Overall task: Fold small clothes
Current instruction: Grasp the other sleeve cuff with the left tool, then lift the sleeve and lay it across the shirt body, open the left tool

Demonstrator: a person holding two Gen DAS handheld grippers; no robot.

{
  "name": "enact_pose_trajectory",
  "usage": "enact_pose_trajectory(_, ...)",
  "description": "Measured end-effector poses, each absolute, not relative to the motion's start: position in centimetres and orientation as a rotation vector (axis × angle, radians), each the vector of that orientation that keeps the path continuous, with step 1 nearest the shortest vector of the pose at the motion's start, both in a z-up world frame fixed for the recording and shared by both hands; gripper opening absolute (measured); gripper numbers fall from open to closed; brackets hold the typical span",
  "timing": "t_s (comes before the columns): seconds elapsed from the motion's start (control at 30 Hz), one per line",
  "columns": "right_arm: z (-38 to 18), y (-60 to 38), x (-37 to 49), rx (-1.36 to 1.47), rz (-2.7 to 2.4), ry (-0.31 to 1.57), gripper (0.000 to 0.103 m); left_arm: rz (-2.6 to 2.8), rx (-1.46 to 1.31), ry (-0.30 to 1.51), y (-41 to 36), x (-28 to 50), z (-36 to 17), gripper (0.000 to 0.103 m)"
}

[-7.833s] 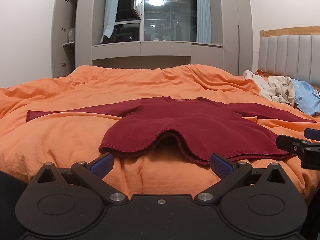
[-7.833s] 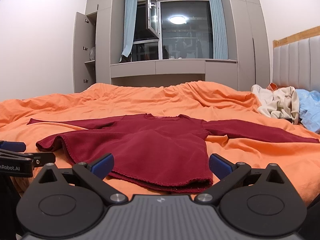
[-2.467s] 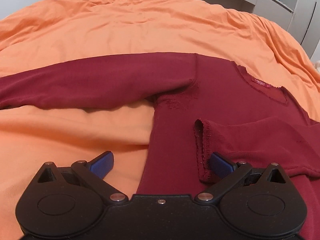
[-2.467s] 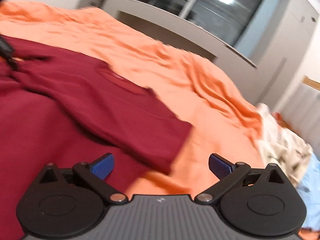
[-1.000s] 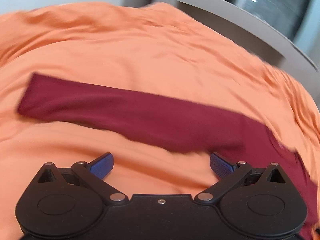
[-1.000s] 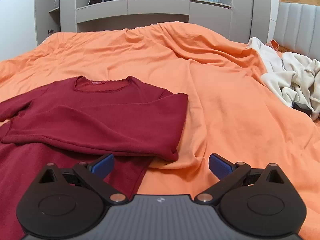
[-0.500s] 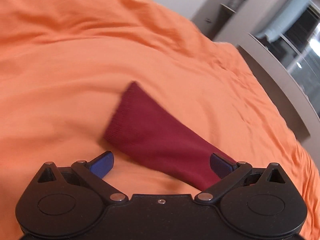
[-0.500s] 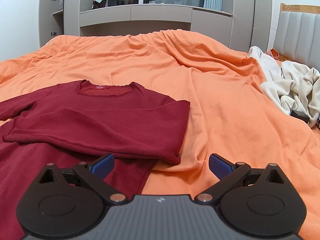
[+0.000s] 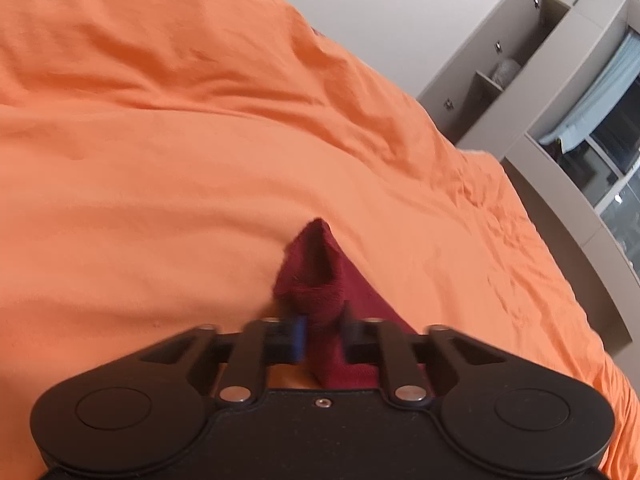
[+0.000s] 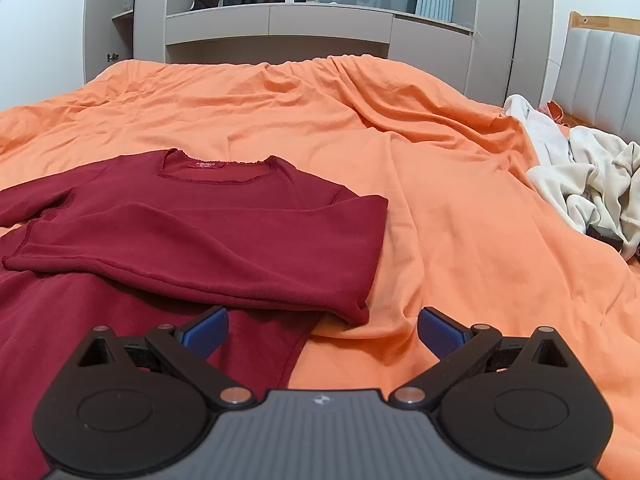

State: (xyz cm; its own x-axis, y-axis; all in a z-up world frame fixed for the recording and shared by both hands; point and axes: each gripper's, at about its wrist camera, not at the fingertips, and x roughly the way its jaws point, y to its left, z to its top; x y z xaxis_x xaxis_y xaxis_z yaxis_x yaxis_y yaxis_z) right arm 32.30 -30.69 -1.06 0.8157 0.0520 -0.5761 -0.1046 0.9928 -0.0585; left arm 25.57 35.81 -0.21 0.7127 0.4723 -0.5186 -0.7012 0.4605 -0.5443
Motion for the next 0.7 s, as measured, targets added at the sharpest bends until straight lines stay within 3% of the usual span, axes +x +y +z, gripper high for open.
enact_pose_trajectory(0.07, -1.0, -30.8, 32.3, -0.085, 0.086, 0.609, 0.103, 0.737, -0.784, 0.298, 35.5, 25.6, 0.4, 0.006)
enact_pose_trajectory(0.3, -0.6, -31.0, 32.0, -0.069, 0.094, 0.595, 0.103, 0.629, -0.503, 0.183, 29.1, 27.6, 6.5, 0.005)
enact_pose_trajectory(0.53, -0.1, -31.3, 31.7, -0.056, 0.104, 0.581, 0.103, 0.339, -0.235, 0.095, 17.1, 30.2, 12.0, 0.005)
enact_pose_trajectory(0.7, 0.0, -31.8, 31.5, -0.047, 0.1, 0.576, 0.103, 0.132, -0.149, 0.11, 7.9, 32.4, 12.5, 0.005)
